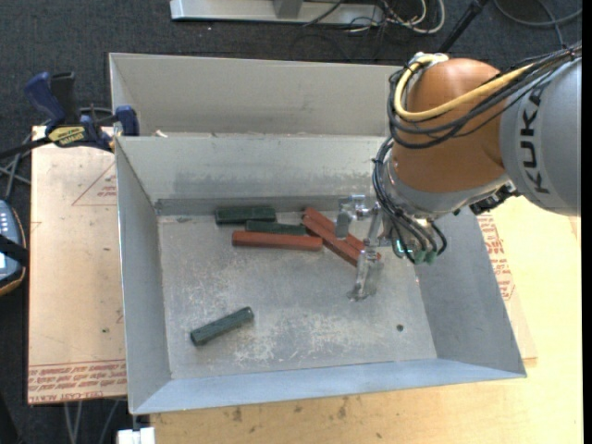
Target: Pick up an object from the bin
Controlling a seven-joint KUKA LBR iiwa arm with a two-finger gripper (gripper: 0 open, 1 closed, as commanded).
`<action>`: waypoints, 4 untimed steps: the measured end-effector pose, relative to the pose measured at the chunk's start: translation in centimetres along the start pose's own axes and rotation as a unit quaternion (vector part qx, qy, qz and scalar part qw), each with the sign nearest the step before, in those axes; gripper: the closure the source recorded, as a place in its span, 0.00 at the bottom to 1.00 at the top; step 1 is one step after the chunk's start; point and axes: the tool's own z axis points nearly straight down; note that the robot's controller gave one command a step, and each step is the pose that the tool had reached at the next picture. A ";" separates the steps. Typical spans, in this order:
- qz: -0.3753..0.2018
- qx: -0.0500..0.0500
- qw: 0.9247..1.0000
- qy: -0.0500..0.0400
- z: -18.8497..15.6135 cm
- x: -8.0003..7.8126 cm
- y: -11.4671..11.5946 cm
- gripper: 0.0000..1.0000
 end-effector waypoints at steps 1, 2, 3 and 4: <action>-0.003 0.000 1.000 -0.005 4.7 -2.2 -1.4 0.00; -0.001 0.000 1.000 -0.002 6.1 -2.7 -1.7 0.00; 0.020 0.000 1.000 0.001 7.8 -2.9 -1.7 0.00; -0.094 0.000 0.996 -0.002 10.0 -5.9 -4.3 0.00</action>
Offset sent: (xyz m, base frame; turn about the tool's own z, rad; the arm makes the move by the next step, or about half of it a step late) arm 0.0616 0.0013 -0.0795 0.1423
